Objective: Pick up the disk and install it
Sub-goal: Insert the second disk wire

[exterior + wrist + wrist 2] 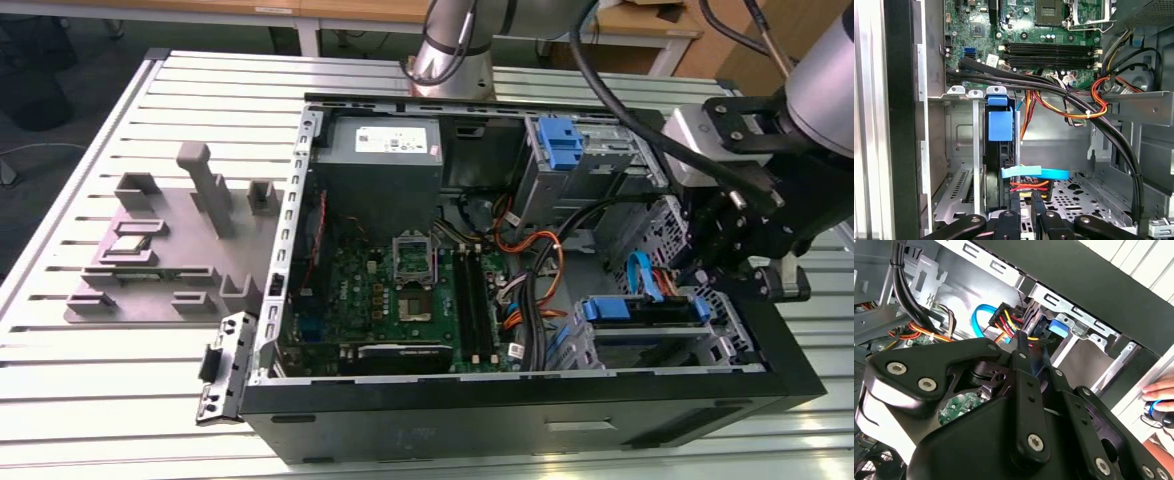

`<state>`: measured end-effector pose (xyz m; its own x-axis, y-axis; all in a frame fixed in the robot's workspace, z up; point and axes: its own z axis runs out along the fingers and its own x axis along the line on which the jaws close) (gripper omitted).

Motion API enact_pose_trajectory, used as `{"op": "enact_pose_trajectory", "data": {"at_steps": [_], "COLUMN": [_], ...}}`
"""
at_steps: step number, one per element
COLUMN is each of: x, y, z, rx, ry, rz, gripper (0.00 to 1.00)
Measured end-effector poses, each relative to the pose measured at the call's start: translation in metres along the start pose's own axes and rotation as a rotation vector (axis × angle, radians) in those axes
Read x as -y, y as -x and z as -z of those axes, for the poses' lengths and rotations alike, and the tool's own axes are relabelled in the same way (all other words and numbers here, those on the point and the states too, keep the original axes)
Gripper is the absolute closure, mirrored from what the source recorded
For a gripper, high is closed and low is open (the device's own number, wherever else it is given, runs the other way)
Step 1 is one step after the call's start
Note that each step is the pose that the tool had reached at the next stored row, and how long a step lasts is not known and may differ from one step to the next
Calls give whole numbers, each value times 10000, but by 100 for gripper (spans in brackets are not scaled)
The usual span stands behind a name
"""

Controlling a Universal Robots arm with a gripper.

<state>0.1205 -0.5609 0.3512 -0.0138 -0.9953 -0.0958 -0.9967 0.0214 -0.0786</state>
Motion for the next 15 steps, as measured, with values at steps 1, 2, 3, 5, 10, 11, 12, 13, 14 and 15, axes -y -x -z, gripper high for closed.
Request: {"op": "enact_pose_trajectory", "data": {"at_steps": [1,2,3,5,10,11,12,13,14,15], "x": [3,5,5,5,11,12,12,12,12,13], "y": [1,2,2,2,1,1,2,2,2,1], "z": [12,17,16,17,12,10,10,10,10,12], "rx": [-1,0,1,0,-11,-11,-11,-12,-12,-14], "ry": [2,4,5,5,378,486,495,502,509,511], "rz": [0,0,-1,-1,-36,-46,-47,-49,-49,-48], "gripper": [76,76,76,76,76,76,76,76,76,76]}}
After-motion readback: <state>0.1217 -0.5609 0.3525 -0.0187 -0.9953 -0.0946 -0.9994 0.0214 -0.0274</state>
